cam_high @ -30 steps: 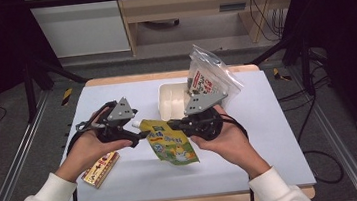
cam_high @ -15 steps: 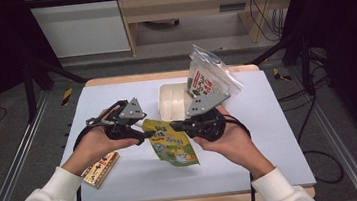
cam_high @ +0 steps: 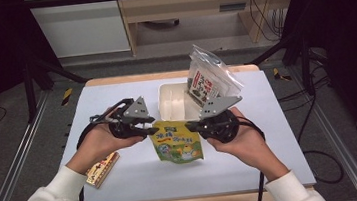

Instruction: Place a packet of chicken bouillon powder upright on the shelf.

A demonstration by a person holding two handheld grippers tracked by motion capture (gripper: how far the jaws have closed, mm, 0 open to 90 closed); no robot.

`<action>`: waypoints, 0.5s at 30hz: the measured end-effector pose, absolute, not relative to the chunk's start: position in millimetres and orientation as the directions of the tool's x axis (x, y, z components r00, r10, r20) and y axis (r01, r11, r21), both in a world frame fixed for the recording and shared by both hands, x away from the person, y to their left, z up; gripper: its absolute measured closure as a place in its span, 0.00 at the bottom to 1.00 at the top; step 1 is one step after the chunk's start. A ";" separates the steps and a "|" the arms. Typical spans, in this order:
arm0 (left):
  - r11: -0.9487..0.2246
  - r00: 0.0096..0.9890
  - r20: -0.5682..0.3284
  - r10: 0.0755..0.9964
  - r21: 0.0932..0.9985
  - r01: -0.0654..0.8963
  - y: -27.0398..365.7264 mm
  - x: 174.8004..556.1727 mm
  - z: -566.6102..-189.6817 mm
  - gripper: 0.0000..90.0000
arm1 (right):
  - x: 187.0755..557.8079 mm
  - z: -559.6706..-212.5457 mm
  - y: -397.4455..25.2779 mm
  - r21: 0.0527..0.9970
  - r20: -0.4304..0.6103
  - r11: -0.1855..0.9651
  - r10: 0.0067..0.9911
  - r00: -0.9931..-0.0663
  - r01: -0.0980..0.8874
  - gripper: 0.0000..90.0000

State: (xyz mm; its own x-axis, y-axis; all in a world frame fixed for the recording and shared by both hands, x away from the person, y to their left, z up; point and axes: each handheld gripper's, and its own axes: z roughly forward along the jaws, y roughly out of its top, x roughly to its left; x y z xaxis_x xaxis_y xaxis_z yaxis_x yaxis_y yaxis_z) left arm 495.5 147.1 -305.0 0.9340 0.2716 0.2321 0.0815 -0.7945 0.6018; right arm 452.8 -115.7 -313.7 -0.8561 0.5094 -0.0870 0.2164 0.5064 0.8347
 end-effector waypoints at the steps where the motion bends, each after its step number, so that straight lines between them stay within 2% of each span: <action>1: -0.798 0.939 0.224 0.261 0.597 0.079 144.7 494.3 -304.6 0.71 | 452.5 -314.5 -117.7 0.832 -0.086 0.509 0.510 -0.856 0.220 1.00; 4: -0.805 0.942 0.234 0.241 0.590 0.060 138.7 491.4 -301.7 0.75 | 452.0 -317.0 -122.6 0.818 -0.098 0.528 0.520 -0.848 0.229 0.99; 10: -0.819 0.942 0.258 0.216 0.572 0.031 129.1 487.8 -300.9 0.75 | 451.3 -320.6 -130.2 0.808 -0.096 0.539 0.520 -0.849 0.239 0.98; 15: -0.822 0.941 0.265 0.211 0.570 0.023 123.5 486.4 -300.8 0.75 | 452.8 -322.8 -133.6 0.799 -0.096 0.548 0.520 -0.849 0.246 0.94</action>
State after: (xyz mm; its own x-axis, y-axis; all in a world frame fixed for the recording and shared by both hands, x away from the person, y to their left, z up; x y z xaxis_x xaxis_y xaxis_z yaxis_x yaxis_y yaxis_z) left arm 486.4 123.5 -300.8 0.9409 0.2105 0.2653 0.0233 -0.8216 0.5696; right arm 452.8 -133.6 -322.8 -0.8486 0.5202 -0.0961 0.2456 0.5483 0.7994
